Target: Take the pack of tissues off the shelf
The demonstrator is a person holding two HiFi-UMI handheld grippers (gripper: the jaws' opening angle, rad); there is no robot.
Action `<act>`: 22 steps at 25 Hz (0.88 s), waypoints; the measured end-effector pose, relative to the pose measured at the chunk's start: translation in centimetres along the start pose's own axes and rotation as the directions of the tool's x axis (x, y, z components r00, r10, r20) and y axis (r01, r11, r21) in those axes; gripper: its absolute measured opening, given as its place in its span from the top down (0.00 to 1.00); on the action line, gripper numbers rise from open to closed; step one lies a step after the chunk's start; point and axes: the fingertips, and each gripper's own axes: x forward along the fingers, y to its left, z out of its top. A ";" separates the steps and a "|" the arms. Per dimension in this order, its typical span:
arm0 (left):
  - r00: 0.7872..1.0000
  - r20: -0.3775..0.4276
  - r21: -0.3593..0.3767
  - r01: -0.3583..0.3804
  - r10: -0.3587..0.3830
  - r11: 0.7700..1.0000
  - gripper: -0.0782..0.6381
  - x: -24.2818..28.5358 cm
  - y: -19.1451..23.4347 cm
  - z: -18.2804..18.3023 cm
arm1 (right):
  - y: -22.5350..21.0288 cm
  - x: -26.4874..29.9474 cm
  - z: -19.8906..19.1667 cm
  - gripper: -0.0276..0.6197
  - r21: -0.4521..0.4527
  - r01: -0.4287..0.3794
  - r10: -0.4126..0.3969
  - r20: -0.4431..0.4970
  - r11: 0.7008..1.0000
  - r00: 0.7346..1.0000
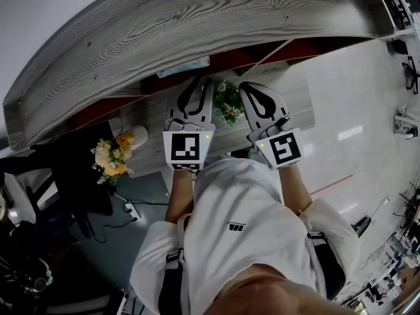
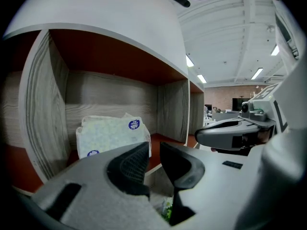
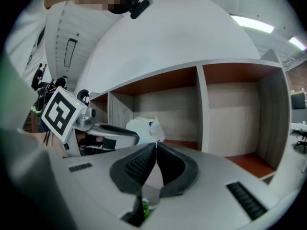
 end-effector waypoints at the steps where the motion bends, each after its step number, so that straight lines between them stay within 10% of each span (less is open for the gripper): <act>1: 1.000 -0.001 -0.003 0.000 0.000 1.000 0.77 0.2 0.0 0.1 | -0.1 0.0 -0.1 0.91 0.000 0.001 -0.001 -0.002 1.000 1.000; 22: 0.999 -0.046 -0.003 0.002 -0.002 1.000 0.77 4.0 0.5 -0.4 | -1.4 1.6 0.1 0.91 0.041 -0.020 0.019 0.007 0.999 1.000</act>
